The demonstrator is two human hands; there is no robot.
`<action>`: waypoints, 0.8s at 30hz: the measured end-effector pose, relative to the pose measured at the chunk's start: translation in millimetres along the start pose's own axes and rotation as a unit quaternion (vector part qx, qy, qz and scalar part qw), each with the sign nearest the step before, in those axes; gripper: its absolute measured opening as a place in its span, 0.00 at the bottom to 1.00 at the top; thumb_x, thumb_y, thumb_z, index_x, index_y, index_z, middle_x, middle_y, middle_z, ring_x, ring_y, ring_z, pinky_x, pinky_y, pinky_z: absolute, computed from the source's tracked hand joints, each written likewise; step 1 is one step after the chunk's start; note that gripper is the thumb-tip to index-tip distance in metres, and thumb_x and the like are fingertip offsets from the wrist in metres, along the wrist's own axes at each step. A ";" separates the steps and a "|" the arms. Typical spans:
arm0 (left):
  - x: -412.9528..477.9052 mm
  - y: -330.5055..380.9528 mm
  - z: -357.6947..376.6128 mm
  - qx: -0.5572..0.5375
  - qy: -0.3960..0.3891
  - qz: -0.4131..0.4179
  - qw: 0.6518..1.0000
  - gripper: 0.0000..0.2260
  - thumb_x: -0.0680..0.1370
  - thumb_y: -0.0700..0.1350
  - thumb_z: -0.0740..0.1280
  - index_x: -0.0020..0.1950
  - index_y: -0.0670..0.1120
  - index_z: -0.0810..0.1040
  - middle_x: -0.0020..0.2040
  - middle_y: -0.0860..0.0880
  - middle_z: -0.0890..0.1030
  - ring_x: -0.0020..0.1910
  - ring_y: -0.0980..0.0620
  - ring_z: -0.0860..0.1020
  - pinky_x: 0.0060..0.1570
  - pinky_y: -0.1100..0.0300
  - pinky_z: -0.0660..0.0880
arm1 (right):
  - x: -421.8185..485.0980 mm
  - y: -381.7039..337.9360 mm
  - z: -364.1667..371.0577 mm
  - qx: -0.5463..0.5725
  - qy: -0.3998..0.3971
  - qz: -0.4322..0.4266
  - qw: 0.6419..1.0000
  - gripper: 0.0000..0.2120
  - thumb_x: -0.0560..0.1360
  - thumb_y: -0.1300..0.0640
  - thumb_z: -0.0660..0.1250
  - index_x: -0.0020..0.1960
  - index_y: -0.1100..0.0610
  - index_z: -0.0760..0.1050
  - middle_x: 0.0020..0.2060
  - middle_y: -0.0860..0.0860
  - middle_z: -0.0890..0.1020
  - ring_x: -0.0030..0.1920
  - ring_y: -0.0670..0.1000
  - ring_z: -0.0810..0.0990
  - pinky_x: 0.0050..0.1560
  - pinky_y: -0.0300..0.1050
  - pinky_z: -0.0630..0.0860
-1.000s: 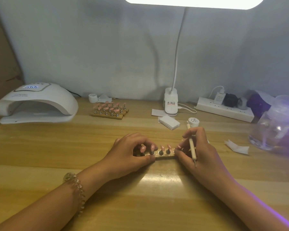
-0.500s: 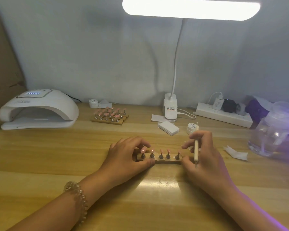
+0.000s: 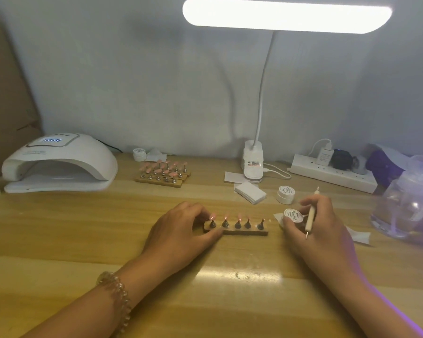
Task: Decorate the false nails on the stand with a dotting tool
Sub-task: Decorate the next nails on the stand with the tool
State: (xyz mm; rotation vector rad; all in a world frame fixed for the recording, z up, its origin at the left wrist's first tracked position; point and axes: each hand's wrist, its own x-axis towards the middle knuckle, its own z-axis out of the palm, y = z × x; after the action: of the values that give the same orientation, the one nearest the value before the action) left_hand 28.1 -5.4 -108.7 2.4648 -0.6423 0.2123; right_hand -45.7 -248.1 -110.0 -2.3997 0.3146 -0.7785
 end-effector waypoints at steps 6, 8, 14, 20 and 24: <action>2.2 0.8 -3.6 -0.033 0.014 -0.011 0.999 0.14 0.73 0.57 0.73 0.53 0.59 0.72 0.48 0.62 0.77 0.38 0.63 0.74 0.36 0.72 0.66 | -7.9 -16.5 -5.7 0.082 0.033 -0.058 0.994 0.18 0.71 0.50 0.72 0.54 0.52 0.68 0.39 0.46 0.75 0.39 0.47 0.76 0.38 0.49 0.71; -1.1 5.0 -5.3 -0.025 0.036 -0.010 0.999 0.18 0.72 0.56 0.74 0.55 0.57 0.69 0.49 0.60 0.74 0.40 0.63 0.72 0.37 0.71 0.65 | -17.2 -28.0 -5.3 0.115 0.022 -0.091 0.989 0.17 0.71 0.49 0.71 0.54 0.52 0.67 0.37 0.47 0.75 0.37 0.47 0.75 0.36 0.45 0.72; -24.2 35.1 1.0 -0.061 0.077 0.168 0.981 0.13 0.71 0.53 0.69 0.53 0.52 0.73 0.44 0.58 0.75 0.38 0.59 0.72 0.34 0.66 0.69 | -42.8 -46.6 2.5 0.201 -0.047 -0.139 0.969 0.18 0.70 0.44 0.68 0.54 0.47 0.65 0.41 0.45 0.78 0.38 0.50 0.81 0.37 0.48 0.77; -23.0 29.0 8.3 -0.145 -0.001 0.173 0.974 0.15 0.70 0.53 0.72 0.55 0.55 0.75 0.54 0.63 0.79 0.44 0.54 0.77 0.39 0.60 0.74 | -39.7 -40.5 4.1 0.219 -0.085 -0.113 0.965 0.19 0.72 0.42 0.72 0.53 0.45 0.66 0.44 0.43 0.80 0.42 0.47 0.83 0.39 0.52 0.81; -20.6 25.7 11.2 -0.167 -0.019 0.160 0.973 0.16 0.68 0.62 0.69 0.51 0.56 0.75 0.48 0.68 0.77 0.39 0.55 0.77 0.39 0.67 0.70 | -41.2 -39.7 6.9 0.186 -0.107 -0.145 0.966 0.18 0.73 0.43 0.71 0.55 0.50 0.68 0.43 0.44 0.80 0.43 0.47 0.82 0.42 0.46 0.77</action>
State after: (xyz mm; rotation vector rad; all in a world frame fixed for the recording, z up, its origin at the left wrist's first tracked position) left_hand -2.4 -22.1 -111.1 2.0397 -1.0041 0.1650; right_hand -73.0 -197.3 -109.4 -2.1630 -0.2558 -0.6280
